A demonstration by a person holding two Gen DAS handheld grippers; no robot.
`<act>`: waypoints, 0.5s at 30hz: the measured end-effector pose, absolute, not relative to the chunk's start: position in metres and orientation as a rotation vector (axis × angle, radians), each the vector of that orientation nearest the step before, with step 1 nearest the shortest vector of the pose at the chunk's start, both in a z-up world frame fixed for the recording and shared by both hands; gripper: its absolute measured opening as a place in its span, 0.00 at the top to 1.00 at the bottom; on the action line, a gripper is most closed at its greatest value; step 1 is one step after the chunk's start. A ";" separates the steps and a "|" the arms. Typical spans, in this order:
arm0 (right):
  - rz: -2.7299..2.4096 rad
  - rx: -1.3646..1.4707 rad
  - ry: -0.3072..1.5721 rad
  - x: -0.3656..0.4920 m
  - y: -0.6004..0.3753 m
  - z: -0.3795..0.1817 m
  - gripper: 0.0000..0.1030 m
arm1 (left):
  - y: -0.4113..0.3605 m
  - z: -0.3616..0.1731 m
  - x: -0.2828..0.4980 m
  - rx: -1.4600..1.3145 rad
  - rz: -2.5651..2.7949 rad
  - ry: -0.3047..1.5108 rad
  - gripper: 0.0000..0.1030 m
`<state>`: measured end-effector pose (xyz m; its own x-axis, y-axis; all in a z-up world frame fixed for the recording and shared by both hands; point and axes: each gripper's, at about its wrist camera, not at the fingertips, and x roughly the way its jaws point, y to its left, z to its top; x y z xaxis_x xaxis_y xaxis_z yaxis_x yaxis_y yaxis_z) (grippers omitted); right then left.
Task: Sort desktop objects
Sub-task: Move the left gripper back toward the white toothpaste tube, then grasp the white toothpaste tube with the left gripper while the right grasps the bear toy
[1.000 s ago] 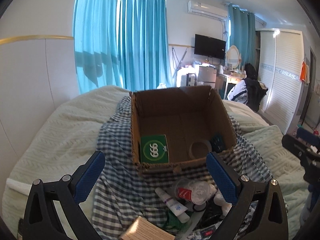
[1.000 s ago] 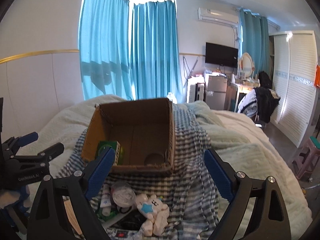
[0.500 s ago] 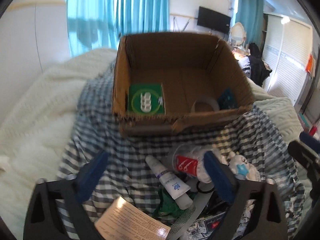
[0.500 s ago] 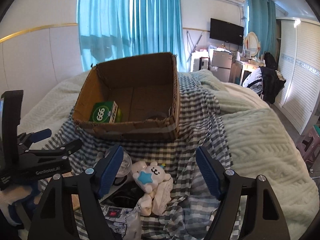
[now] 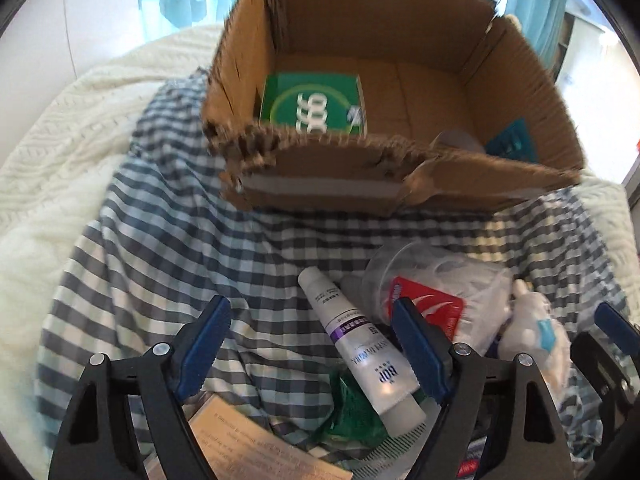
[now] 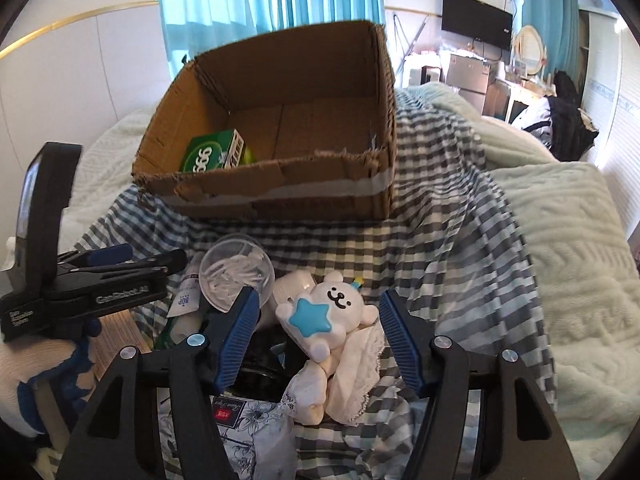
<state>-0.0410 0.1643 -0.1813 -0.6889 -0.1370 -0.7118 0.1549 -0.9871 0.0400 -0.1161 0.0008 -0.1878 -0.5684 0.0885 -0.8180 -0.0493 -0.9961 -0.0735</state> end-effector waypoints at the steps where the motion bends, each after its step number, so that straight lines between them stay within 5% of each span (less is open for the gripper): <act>1: -2.743 1.166 0.034 -0.043 0.163 -0.184 0.39 | 0.001 -0.193 -0.119 -1.447 2.705 -0.073 0.19; 15: -2.699 1.301 0.058 -0.071 0.158 -0.222 0.39 | -0.002 -0.230 -0.126 -1.507 2.675 -0.087 0.25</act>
